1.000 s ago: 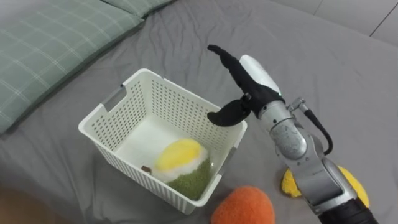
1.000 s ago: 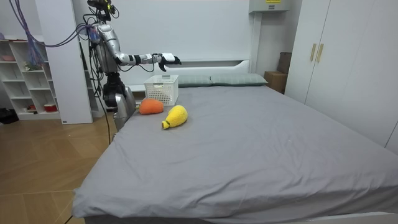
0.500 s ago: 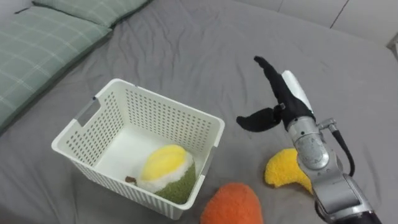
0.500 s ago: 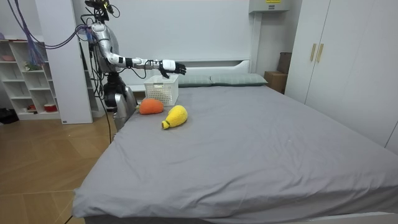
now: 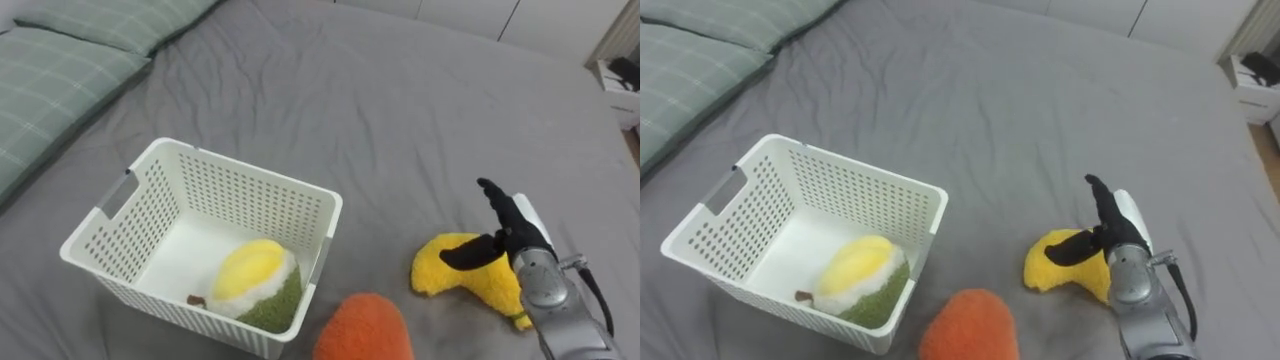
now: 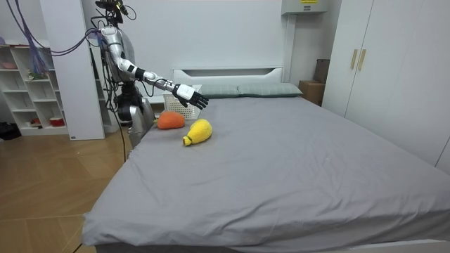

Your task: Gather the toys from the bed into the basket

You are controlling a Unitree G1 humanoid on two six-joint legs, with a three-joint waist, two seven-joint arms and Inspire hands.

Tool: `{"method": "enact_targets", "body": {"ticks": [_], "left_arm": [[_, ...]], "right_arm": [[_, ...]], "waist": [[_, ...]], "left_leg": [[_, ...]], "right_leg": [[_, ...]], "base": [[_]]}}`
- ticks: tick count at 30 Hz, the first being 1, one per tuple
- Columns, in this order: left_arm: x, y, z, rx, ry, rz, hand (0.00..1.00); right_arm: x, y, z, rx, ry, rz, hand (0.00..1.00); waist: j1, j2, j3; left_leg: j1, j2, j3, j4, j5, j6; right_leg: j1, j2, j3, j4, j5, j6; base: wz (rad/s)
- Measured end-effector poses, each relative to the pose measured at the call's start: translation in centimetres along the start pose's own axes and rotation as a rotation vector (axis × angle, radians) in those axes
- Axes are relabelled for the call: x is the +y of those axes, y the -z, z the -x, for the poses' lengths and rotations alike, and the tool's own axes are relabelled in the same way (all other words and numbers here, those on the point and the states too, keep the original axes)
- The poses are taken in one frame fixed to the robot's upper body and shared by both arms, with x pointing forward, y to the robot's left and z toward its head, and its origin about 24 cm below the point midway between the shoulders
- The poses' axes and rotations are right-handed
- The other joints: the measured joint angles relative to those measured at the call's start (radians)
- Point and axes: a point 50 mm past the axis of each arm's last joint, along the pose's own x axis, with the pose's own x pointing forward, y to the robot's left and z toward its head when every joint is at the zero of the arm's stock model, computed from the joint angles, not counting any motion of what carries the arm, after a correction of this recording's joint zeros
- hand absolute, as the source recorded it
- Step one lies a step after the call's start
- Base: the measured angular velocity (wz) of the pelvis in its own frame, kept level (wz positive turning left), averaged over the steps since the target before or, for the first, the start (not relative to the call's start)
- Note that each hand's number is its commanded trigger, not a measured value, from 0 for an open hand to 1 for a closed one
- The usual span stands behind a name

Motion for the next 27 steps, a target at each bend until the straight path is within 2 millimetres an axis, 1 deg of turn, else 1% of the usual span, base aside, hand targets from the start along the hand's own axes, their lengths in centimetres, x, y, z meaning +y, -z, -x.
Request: {"method": "enact_targets", "body": {"ticks": [3,5,7,9,11,12,14,16,18,20,22,27], "left_arm": [[0.6,0.4,0.1,0.008,-0.013,-0.009,0.00],[0.8,0.6,0.1,0.011,-0.016,-0.017,0.00],[0.8,0.5,0.2,0.002,-0.014,-0.018,0.00],[0.8,0.5,0.2,0.000,-0.015,-0.019,0.00],[0.7,0.1,0.1,-0.009,-0.012,-0.026,0.00],[0.5,-0.2,0.0,-0.017,-0.009,-0.025,0.00],[0.2,-1.3,-0.1,-0.045,0.004,-0.049,0.00],[-0.8,-3.0,-0.3,-0.091,0.031,-0.073,0.00],[-1.1,-3.9,-0.4,-0.119,0.040,-0.072,0.00],[-1.2,-4.2,-0.5,-0.127,0.043,-0.071,0.00],[-1.7,-4.5,-0.5,-0.135,0.064,-0.094,0.00],[-2.3,-4.0,-0.7,-0.096,0.092,-0.126,0.00]], "right_arm": [[0.1,1.0,0.0,0.043,-0.008,0.014,0.00],[-0.2,1.5,0.0,0.057,-0.004,0.037,0.00],[-0.3,2.3,0.1,0.087,-0.005,0.056,0.00],[-0.5,2.6,0.1,0.101,-0.001,0.061,0.00],[-0.6,3.2,0.1,0.124,0.004,0.075,0.00],[-0.6,3.2,-0.1,0.135,0.002,0.082,0.00],[-0.7,3.1,-0.6,0.152,0.003,0.099,0.00],[-1.4,2.5,-1.3,0.161,0.038,0.104,0.00],[-1.9,2.0,-1.8,0.156,0.064,0.107,0.00],[-2.5,1.7,-2.2,0.165,0.090,0.108,0.00],[-3.8,1.3,-2.6,0.175,0.141,0.107,0.00],[-4.9,-0.1,-3.3,0.179,0.211,0.116,0.00]], "waist": [[0.000,-0.002,0.0017],[-0.004,0.003,0.0048],[-0.010,0.005,0.0059],[-0.013,0.008,0.0044],[-0.008,0.011,0.0013],[0.000,0.014,0.0021],[0.000,0.013,0.0020],[0.013,0.016,0.0051],[0.019,0.018,0.0068],[0.027,0.019,0.0095],[0.040,0.016,0.0159],[0.050,0.013,0.0221]], "left_leg": [[-0.004,-0.001,-0.007,0.004,0.000,0.000],[-0.012,-0.002,-0.013,0.010,0.000,0.000],[-0.028,-0.002,-0.020,0.018,-0.001,0.000],[-0.052,-0.002,-0.026,0.028,0.000,-0.001],[-0.076,0.000,-0.024,0.031,0.001,-0.002],[-0.095,0.001,-0.024,0.033,0.004,-0.003],[-0.134,0.003,-0.025,0.043,0.007,-0.004],[-0.189,0.004,-0.026,0.057,0.015,-0.005],[-0.210,0.004,-0.029,0.061,0.018,-0.005],[-0.221,0.004,-0.034,0.061,0.018,-0.005],[-0.256,0.003,-0.040,0.062,0.020,-0.006],[-0.298,0.004,-0.042,0.063,0.024,-0.007]], "right_leg": [[0.000,0.000,-0.005,0.000,0.000,0.000],[-0.003,0.000,-0.011,-0.001,0.000,0.000],[-0.011,0.001,-0.016,-0.001,0.000,0.000],[-0.027,0.001,-0.021,-0.001,0.001,-0.001],[-0.055,0.001,-0.017,0.004,0.003,-0.004],[-0.076,0.001,-0.017,0.013,0.003,-0.005],[-0.111,0.001,-0.022,0.015,0.006,-0.011],[-0.164,0.001,-0.028,0.017,0.013,-0.019],[-0.183,0.000,-0.036,0.019,0.014,-0.019],[-0.196,-0.001,-0.040,0.024,0.013,-0.019],[-0.233,-0.002,-0.040,0.031,0.013,-0.019],[-0.276,-0.001,-0.041,0.029,0.013,-0.019]], "base": [[0.08],[0.11],[0.10],[0.08],[-0.02],[-0.03],[0.02],[0.00],[0.04],[0.06],[0.05],[0.02]]}}
